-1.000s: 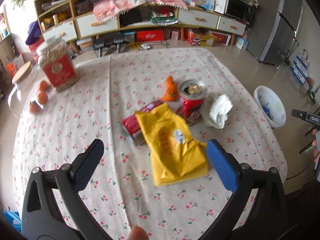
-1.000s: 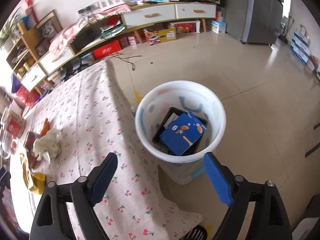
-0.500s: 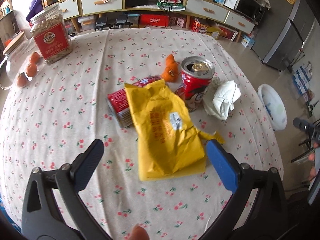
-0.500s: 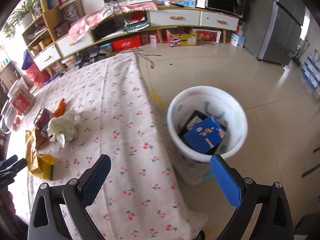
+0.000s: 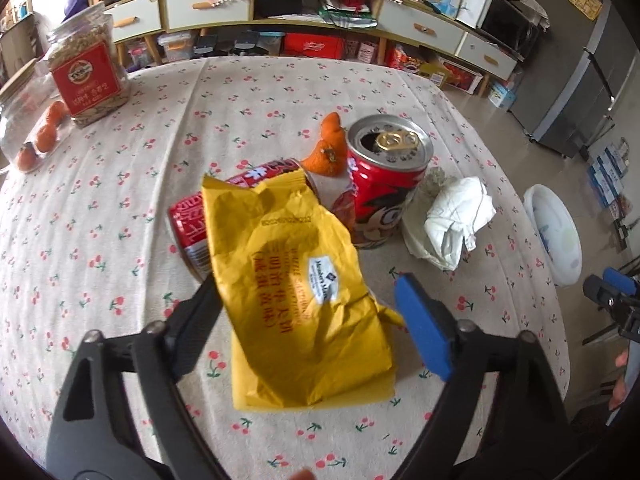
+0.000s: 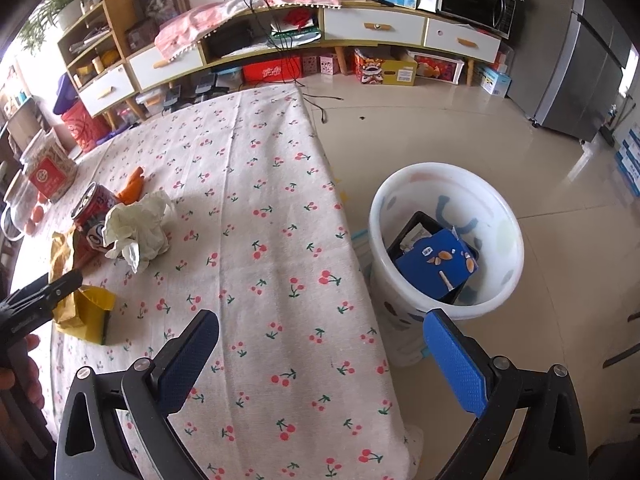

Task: Collect trash
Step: 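Grasp the crumpled yellow bag with the left tool, then grasp the crumpled white paper with the right tool while the left tool holds the yellow bag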

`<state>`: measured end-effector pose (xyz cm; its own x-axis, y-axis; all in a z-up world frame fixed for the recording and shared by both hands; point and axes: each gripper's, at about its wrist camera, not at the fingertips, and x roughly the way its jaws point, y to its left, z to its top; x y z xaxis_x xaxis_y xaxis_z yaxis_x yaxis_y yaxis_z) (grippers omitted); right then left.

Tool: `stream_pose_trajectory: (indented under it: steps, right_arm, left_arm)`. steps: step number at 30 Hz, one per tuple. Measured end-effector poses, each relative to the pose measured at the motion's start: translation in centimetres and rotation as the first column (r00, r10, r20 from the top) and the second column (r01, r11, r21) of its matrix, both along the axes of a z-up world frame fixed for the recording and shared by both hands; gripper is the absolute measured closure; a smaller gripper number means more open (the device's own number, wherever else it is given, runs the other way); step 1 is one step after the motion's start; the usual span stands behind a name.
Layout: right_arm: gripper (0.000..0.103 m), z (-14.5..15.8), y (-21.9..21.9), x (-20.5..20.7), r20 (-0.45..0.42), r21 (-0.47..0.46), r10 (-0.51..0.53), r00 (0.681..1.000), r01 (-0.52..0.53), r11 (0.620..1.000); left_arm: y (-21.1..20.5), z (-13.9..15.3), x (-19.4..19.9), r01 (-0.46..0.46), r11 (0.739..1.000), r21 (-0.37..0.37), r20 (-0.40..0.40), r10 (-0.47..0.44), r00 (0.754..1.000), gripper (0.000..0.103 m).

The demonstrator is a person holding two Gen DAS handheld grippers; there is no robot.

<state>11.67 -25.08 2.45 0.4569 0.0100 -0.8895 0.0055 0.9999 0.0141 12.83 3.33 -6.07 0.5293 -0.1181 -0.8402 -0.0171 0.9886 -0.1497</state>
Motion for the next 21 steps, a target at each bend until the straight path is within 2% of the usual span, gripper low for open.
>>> stream_pose_trajectory:
  steps: [3,7,14,21]
  right_arm:
    - [0.0,0.2,0.7,0.4,0.02,-0.009,-0.005,1.0,0.005,1.0]
    - [0.0,0.4,2.1,1.1,0.035,0.0,0.003,0.999,-0.003,1.0]
    - [0.0,0.1,6.7,2.0,0.037,-0.008,0.095,0.995,-0.095,0.995]
    - [0.0,-1.4,11.8,3.0,0.026,-0.015,0.223,0.974,-0.223,0.975]
  left_arm:
    - [-0.1,0.0,-0.1,0.035,0.999,-0.006,0.006,-0.035,0.999,0.042]
    - [0.4,0.6,-0.7,0.051,0.998,-0.021,0.017,-0.051,0.999,0.049]
    - [3.4,1.9,-2.0,0.017,0.998,-0.06,0.039,-0.014,0.999,0.05]
    - [6.3,2.5,-3.4,-0.027,0.997,-0.068,0.054,0.03,0.998,0.05]
